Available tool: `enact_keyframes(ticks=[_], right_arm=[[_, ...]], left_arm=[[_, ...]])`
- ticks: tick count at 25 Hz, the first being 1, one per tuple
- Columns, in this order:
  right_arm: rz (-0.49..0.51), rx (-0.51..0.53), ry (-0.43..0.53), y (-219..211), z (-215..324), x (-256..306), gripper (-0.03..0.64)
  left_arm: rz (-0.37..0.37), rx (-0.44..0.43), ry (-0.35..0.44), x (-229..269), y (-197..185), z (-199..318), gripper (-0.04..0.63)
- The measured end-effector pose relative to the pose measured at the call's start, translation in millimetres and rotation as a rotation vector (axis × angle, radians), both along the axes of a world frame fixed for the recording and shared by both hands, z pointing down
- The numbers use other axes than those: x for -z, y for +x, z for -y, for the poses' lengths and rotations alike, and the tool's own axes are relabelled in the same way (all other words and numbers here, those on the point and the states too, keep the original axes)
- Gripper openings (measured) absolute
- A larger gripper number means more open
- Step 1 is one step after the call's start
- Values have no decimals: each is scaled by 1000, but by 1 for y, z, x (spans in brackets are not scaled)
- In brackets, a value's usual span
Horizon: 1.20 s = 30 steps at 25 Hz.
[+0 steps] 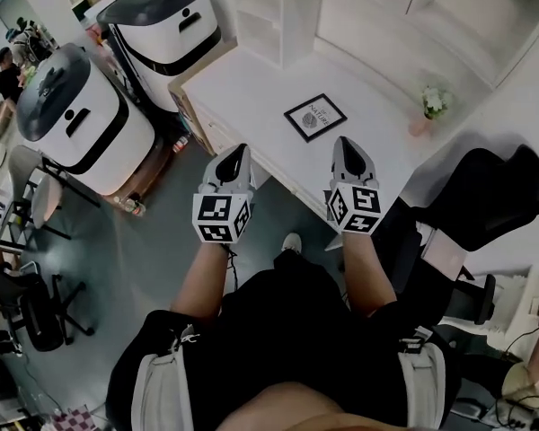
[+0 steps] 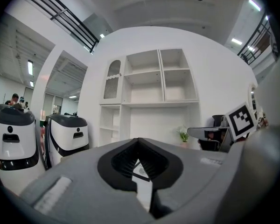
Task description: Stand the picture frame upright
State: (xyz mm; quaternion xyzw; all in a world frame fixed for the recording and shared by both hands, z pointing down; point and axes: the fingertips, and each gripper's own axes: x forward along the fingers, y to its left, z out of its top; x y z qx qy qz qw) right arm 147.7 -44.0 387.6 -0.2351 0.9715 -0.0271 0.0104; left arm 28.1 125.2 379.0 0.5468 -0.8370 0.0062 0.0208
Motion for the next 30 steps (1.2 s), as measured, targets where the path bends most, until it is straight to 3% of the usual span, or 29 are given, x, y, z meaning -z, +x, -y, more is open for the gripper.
enact_keyframes(ticks=[11,18,25,30], right_arm=[[-19,-30,-63,-66,132,-13,0],[-47,-53,-59,-75,172,-14,0],[-65,-84,-59,-70,176,-21,0],[-82,-193,-67,-52,194,-30,0]], left_arm=[[-14,-44,-75,-5,-76,136,14],[-47,-61,-72,-6,-97,183,14],[-41,-162,-103,-12,-94,225,14],[-18,-285,-109,-16,-96,267,14]])
